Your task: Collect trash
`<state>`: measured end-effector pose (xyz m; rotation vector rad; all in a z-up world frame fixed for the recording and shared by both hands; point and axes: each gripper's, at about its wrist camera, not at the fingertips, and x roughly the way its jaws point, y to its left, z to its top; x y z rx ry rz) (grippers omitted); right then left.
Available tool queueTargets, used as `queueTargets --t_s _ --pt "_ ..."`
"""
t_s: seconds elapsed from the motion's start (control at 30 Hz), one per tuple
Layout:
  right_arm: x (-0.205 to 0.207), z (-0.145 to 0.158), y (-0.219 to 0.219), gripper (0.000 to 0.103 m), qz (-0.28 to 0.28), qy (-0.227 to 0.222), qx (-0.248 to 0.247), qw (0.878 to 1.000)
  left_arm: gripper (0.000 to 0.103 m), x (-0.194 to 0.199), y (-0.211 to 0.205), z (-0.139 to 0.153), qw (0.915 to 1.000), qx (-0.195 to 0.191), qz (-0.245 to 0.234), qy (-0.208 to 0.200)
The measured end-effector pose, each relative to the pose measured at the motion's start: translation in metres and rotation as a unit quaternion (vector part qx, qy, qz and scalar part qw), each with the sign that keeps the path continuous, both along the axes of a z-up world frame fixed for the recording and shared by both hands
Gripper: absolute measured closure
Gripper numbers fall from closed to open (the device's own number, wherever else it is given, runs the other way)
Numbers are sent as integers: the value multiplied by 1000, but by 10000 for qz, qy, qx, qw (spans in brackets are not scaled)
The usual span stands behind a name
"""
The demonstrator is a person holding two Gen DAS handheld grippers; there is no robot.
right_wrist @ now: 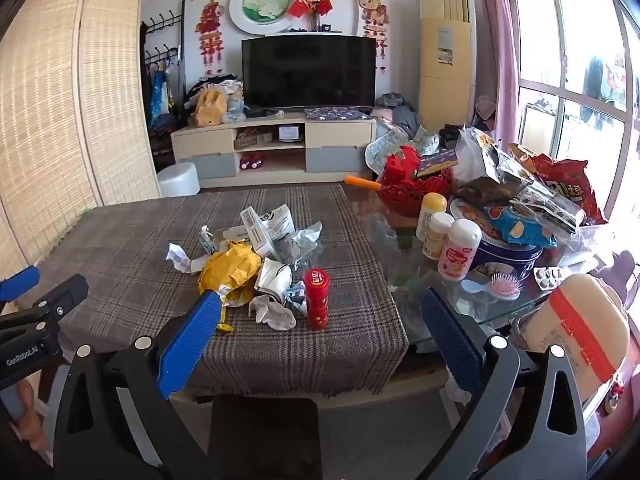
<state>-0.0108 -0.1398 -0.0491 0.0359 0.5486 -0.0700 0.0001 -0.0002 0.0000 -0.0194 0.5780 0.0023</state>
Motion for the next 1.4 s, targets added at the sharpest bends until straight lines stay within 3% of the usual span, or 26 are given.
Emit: queueTargets --t_s 1.4 --pt "0 4 0 3 -15 -3 32 10000 8 -6 10 9 10000 23 7 -84"
